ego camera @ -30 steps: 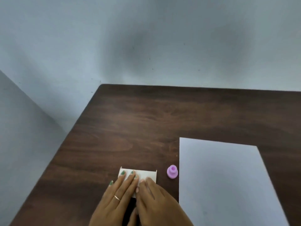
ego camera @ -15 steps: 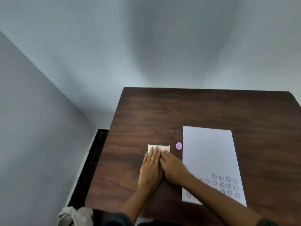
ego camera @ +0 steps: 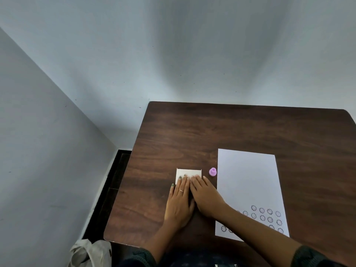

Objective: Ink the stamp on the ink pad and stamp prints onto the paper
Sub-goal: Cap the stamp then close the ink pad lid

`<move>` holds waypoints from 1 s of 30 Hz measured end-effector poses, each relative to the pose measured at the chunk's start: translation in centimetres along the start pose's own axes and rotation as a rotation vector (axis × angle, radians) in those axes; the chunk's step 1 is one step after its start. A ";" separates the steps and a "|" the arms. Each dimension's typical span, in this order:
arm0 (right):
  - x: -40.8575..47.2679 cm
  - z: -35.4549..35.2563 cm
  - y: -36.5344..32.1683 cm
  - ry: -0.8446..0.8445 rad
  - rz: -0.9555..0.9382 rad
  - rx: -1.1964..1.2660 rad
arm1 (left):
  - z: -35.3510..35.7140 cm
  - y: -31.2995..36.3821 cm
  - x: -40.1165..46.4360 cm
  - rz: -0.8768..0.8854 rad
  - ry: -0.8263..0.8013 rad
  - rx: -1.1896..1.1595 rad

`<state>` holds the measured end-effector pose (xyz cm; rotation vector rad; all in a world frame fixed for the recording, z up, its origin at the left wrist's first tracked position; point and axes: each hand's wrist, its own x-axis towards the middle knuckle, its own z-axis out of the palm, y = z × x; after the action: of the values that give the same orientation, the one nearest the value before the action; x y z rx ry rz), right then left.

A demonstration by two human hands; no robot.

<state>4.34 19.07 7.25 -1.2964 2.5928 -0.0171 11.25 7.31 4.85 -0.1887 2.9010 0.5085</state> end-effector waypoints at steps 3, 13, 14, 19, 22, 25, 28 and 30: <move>1.0 -0.3 0.4 -0.015 0.025 0.007 | -0.2 -0.1 1.2 -0.017 -0.007 0.006; 5.6 -1.7 3.6 -0.036 0.098 -0.032 | -2.1 -0.9 7.1 0.021 -0.020 -0.034; 6.1 -1.7 3.9 -0.041 0.105 -0.051 | -2.2 -0.9 7.6 0.021 -0.018 -0.044; 7.7 -1.9 5.1 -0.038 0.105 -0.019 | -2.6 -1.0 9.6 0.028 -0.016 -0.067; 8.0 -2.2 5.4 -0.044 0.104 0.004 | -2.6 -1.2 10.2 0.037 -0.015 -0.080; 8.1 -2.5 5.4 -0.031 0.121 0.115 | -2.3 -1.6 10.2 0.045 -0.013 -0.073; 7.5 -3.6 6.7 0.161 0.225 0.369 | -1.9 -1.7 10.2 0.041 -0.010 -0.045; 6.7 -4.1 8.1 0.302 0.273 0.434 | -1.8 -1.7 10.2 0.040 -0.008 -0.030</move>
<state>-6.84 18.31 8.86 -0.8331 2.7684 -0.7337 1.23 4.18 3.87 -0.1326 2.8958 0.5582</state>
